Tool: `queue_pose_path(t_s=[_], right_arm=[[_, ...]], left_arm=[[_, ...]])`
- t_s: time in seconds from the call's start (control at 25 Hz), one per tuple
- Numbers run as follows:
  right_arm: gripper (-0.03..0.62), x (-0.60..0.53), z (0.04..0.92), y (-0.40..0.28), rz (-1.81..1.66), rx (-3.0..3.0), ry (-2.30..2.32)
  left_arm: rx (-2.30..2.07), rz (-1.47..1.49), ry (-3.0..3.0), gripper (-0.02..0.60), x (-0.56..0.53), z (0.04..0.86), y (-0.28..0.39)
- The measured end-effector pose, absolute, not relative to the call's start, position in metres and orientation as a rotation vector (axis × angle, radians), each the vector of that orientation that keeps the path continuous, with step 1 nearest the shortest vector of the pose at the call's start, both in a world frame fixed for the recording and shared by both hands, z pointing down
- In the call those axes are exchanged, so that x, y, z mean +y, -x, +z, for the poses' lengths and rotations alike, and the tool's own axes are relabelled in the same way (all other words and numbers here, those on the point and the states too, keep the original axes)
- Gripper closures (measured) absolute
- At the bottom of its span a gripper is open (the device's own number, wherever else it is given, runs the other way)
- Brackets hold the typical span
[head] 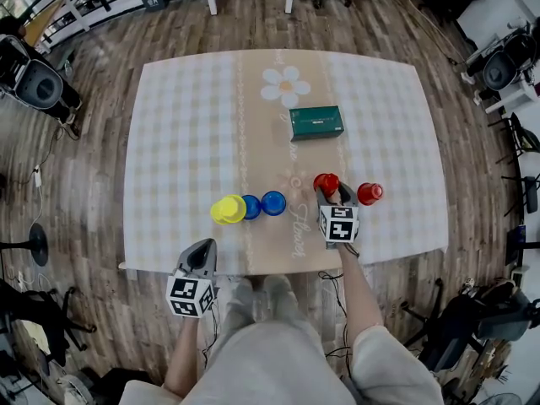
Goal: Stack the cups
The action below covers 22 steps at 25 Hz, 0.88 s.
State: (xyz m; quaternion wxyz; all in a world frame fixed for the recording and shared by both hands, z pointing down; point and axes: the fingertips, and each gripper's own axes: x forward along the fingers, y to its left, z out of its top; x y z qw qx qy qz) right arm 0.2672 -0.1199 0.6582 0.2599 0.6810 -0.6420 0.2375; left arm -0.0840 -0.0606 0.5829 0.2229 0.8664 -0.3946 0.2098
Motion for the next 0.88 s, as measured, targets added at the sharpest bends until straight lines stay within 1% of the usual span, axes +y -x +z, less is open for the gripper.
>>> queue_pose_path(t_s=[0.32,0.64,0.88], right_arm=[[0.356,-0.111,0.624,-0.25,0.59,-1.805,-1.829],[0.358,-0.084,0.587,-0.212,0.549,-1.872,-1.745],[0.359,-0.082,0.56,-0.169,0.506,-1.904,-1.693]], left_arm=[[-1.087,0.572,-2.396,0.569,-0.06,0.582,0.084],[-1.078,0.55,-2.401,0.569,-0.058,0.583,0.077],[-1.084,0.534,-2.395,0.569,-0.061,0.581,0.094]])
